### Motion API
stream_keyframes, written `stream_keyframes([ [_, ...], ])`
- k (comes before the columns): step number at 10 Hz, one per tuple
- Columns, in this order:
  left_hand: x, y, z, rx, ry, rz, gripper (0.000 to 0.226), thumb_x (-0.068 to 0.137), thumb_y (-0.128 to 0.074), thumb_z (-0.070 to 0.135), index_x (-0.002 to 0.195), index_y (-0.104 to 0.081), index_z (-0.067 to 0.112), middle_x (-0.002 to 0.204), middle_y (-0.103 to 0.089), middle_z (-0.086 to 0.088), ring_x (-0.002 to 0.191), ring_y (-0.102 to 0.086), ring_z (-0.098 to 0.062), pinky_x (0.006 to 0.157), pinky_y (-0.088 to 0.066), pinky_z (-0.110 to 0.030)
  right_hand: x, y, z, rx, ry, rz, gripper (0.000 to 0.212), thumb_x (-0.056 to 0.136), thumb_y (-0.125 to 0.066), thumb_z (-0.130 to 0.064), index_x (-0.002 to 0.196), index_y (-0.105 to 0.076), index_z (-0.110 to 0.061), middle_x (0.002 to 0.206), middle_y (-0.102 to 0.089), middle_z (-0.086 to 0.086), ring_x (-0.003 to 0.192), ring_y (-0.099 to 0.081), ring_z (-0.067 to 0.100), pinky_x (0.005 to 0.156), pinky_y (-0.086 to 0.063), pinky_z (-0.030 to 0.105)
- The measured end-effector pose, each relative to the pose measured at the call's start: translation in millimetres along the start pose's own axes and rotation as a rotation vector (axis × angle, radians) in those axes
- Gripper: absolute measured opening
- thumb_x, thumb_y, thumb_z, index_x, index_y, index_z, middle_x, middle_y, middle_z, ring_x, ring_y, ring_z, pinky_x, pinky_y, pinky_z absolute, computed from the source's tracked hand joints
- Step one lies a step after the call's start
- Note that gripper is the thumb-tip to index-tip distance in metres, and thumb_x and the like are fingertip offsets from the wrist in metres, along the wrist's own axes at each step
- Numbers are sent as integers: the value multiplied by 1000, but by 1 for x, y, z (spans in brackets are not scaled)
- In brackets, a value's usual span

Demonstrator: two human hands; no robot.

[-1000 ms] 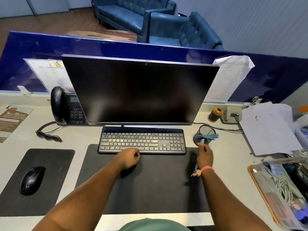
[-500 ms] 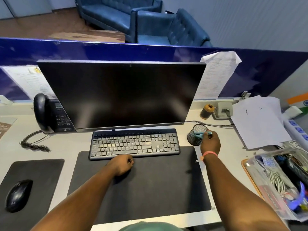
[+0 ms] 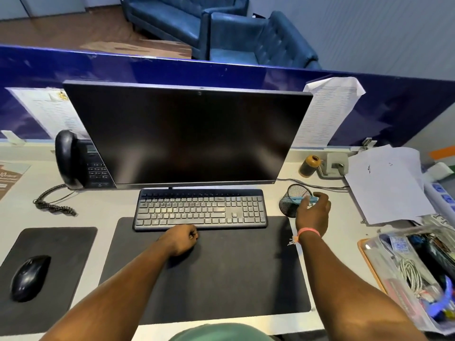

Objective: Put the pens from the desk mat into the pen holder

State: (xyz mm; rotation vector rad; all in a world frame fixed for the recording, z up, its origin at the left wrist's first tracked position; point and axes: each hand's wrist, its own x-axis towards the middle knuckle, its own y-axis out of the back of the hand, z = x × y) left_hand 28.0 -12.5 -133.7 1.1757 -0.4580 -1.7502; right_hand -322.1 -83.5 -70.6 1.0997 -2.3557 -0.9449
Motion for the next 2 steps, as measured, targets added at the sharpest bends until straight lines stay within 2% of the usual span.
stream_keyframes([
  [1, -3, -2, 0, 40, -19, -8, 15, 86, -54, 25, 94, -67, 23, 97, -72, 2, 91, -65, -21, 84, -53, -35, -24, -8, 8, -54, 84, -85, 17, 98, -52, -27, 109, -56, -15, 119, -64, 14, 102, -64, 41, 80, -48, 39],
  [2, -6, 0, 5, 86, -55, -24, 14, 87, -55, 26, 96, -66, 22, 98, -72, 0, 92, -64, -23, 84, -53, -37, -56, -27, 23, -198, 189, -402, 18, 93, -49, -35, 88, -55, -19, 89, -71, 11, 83, -65, 39, 70, -44, 33],
])
